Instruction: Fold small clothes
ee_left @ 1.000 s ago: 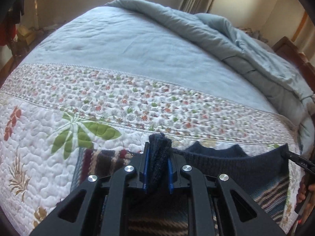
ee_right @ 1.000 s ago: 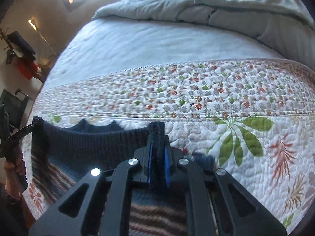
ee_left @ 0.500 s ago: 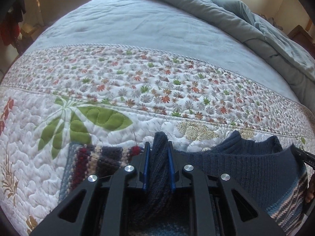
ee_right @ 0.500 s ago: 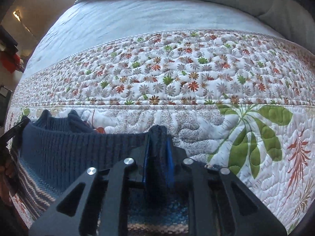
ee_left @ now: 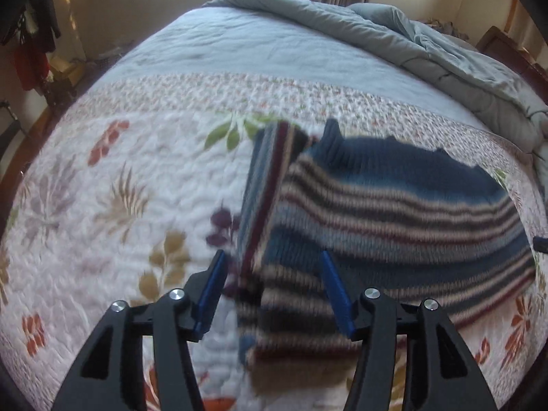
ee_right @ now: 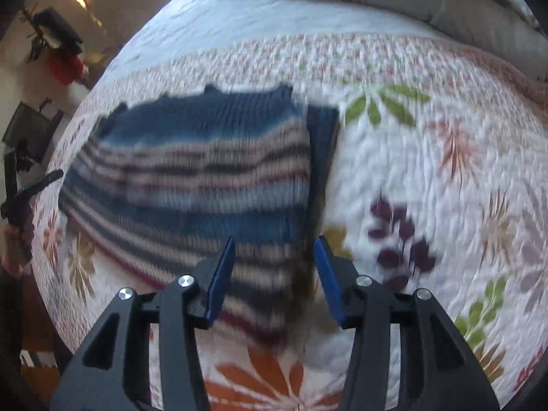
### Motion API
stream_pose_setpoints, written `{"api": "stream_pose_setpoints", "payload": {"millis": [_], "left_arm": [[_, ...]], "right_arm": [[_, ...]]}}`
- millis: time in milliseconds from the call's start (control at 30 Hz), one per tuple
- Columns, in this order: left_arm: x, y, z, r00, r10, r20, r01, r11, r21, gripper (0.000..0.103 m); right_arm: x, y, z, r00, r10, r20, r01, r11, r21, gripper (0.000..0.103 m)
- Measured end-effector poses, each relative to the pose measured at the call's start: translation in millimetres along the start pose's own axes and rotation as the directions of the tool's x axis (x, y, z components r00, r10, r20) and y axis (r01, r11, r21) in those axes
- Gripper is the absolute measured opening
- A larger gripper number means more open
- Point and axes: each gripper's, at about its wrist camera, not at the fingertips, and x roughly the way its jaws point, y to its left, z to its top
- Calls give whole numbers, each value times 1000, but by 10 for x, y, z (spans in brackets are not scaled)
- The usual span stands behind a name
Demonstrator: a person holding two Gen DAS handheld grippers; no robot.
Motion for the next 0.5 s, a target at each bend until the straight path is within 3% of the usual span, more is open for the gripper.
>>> {"api": "stream_pose_setpoints", "payload": {"millis": [100, 200, 300, 333, 400, 500], "left_arm": [[35, 10, -213, 999, -31, -27, 31, 999, -14, 57], [127, -97, -339, 996, -66, -61, 65, 998, -24, 57], [215, -183, -410, 996, -44, -84, 44, 999, -10, 55], [240, -178, -416, 994, -50, -93, 48, 999, -22, 43], [259, -152, -418, 992, -60, -113, 55, 998, -44, 18], [206, -95, -401, 989, -93, -115, 85, 994, -73, 15]], "right_arm": [[73, -59, -270, 1000, 19, -24, -18, 1000, 20, 48], [154, -78, -394, 994, 108, -35, -105, 992, 72, 48], [206, 20, -434, 990, 129, -62, -125, 991, 54, 30], [209, 47, -444, 991, 120, -64, -118, 992, 42, 20], [155, 98, -463, 992, 109, -57, -108, 994, 18, 14], [47, 80, -478, 991, 125, -45, -124, 992, 6, 12]]}}
